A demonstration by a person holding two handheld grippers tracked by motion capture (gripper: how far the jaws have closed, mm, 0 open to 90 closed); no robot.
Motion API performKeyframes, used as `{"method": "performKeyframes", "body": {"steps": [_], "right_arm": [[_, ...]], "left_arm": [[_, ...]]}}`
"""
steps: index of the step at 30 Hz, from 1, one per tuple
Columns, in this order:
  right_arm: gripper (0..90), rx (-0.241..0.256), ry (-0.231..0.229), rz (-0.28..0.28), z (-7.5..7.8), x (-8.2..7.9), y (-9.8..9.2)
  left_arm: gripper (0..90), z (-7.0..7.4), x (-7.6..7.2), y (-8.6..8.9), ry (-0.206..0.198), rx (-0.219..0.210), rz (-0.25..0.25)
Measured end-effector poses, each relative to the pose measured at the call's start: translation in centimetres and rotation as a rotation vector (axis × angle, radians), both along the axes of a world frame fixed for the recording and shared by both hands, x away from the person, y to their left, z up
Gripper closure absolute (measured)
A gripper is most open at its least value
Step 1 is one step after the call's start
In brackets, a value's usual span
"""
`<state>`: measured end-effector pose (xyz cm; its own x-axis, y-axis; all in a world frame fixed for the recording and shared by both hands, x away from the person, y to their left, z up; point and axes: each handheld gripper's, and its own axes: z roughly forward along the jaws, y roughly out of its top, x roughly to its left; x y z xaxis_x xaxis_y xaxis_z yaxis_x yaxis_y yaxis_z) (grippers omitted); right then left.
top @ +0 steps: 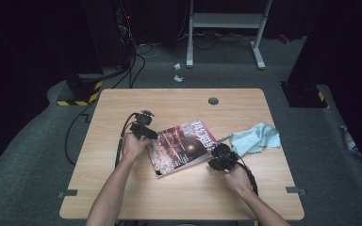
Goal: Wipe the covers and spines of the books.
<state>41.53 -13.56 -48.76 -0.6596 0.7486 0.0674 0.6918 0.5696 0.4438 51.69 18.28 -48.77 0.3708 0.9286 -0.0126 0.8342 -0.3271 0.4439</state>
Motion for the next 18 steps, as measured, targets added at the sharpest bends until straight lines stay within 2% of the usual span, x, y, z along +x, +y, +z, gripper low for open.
{"method": "performKeyframes", "body": {"steps": [2,4,7,9,11,18], "right_arm": [[81.4,-0.002,0.012,-0.004,-0.1,0.2,0.4],[81.9,-0.01,0.014,0.006,-0.2,0.4,0.6],[82.1,-0.005,0.025,-0.014,-0.3,0.6,0.9],[82.4,-0.002,0.019,-0.008,-0.5,1.0,0.9],[82.4,-0.004,0.019,-0.014,-0.5,1.3,0.9],[82.0,-0.023,0.011,-0.055,-0.4,2.4,0.8]], "left_arm": [[38.8,-0.3,0.3,0.5,0.0,-0.039,0.003],[39.4,-0.3,0.5,0.6,0.007,-0.052,-0.012],[40.7,-0.3,0.6,0.2,0.058,-0.072,-0.068],[41.5,-0.2,0.6,-0.1,0.069,-0.055,-0.085],[43.3,-0.1,0.4,-0.3,0.1,-0.057,-0.095],[49.2,0.0,-2.2,-1.0,0.157,-0.078,-0.105]]}}
